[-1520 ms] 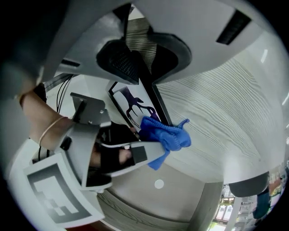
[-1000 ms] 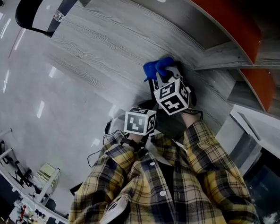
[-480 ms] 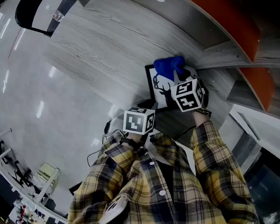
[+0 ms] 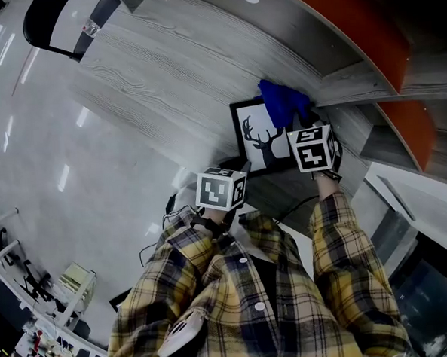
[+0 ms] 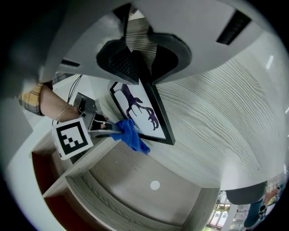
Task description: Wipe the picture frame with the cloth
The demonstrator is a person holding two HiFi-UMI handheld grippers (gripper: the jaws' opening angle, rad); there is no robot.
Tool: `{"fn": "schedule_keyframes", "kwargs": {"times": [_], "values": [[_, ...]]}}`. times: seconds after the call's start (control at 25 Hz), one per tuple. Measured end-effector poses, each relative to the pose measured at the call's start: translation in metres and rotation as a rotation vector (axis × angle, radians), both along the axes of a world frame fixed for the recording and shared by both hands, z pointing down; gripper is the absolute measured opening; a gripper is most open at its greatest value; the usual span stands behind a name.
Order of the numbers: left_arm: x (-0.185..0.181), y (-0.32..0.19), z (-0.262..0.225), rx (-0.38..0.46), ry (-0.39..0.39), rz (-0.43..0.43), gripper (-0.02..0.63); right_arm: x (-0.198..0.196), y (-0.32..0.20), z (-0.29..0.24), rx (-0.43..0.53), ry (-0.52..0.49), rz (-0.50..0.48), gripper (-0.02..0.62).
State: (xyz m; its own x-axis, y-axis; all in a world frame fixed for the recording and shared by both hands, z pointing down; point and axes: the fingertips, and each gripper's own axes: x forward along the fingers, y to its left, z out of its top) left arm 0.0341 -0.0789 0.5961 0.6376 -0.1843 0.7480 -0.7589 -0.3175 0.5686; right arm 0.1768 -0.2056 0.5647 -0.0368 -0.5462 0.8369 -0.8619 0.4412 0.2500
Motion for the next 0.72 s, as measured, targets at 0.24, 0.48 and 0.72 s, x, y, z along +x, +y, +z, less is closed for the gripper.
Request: {"fn": "schedule_keyframes", "kwargs": {"times": [0.24, 0.48, 0.72], "values": [[0.001, 0.000, 0.001, -0.002, 0.001, 0.011, 0.089, -0.052, 0.013, -0.062, 0.124, -0.198, -0.045, 0.041], [0.004, -0.001, 0.000, 0.000, 0.006, 0.021, 0.089, -0.141, 0.021, -0.118, 0.185, -0.420, -0.174, 0.041], [0.005, -0.003, 0.002, 0.000, 0.015, 0.020, 0.089, -0.162, 0.028, -0.067, 0.022, -0.427, -0.203, 0.041]]}}
